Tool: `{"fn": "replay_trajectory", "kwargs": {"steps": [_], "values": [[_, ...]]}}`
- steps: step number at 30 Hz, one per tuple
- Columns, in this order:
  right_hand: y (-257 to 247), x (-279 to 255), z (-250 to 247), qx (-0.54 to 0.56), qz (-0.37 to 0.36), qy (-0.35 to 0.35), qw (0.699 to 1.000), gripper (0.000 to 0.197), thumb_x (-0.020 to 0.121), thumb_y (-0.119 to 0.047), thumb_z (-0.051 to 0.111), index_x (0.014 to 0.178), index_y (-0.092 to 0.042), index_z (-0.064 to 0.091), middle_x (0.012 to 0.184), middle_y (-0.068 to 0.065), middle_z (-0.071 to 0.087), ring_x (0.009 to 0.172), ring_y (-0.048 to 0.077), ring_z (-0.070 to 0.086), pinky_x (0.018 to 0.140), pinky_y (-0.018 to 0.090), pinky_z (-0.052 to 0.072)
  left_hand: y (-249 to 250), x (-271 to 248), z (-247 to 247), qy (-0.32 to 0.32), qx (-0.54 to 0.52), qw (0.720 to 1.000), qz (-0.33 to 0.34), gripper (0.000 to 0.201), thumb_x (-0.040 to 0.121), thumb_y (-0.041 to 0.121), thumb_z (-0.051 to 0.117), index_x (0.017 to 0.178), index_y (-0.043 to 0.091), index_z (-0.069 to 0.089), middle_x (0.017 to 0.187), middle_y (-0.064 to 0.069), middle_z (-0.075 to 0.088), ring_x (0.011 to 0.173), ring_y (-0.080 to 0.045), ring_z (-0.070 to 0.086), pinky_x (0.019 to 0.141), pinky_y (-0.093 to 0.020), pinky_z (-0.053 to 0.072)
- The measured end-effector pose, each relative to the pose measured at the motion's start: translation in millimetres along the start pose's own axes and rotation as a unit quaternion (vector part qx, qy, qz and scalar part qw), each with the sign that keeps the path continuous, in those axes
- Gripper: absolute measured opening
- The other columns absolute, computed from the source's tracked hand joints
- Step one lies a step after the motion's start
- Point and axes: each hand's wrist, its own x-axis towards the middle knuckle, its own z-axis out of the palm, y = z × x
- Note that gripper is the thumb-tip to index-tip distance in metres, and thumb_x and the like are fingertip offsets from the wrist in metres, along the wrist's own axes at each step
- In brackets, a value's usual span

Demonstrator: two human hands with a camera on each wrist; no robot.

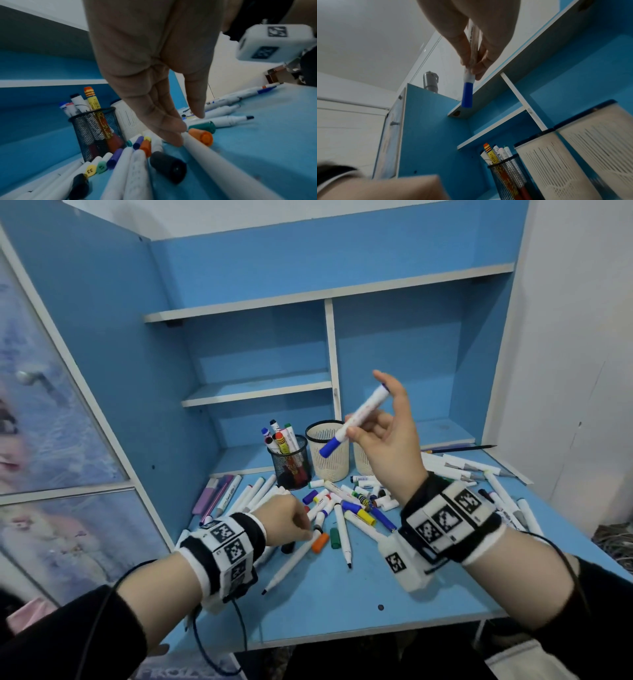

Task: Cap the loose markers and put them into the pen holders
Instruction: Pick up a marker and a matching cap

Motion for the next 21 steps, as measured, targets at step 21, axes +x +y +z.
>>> {"fn": "replay_trajectory", "kwargs": {"steps": [21], "values": [[70,89,60,-0.190,-0.016,-0.088,0.978,0.033,0.080,0.011,0.058,0.092,-0.018,0.066,0.097,0.004,0.064,0.083,0.019,0.063,0.079,0.019,0.053,7,-23,-29,0.065,-0.045,0.996,0.034,0.042,0.075,0.019,0.066,0.116,0.024,0.056,0.088,-0.004,0.067,0.076,-0.016,0.060,0.071,-0.027,0.050]]}}
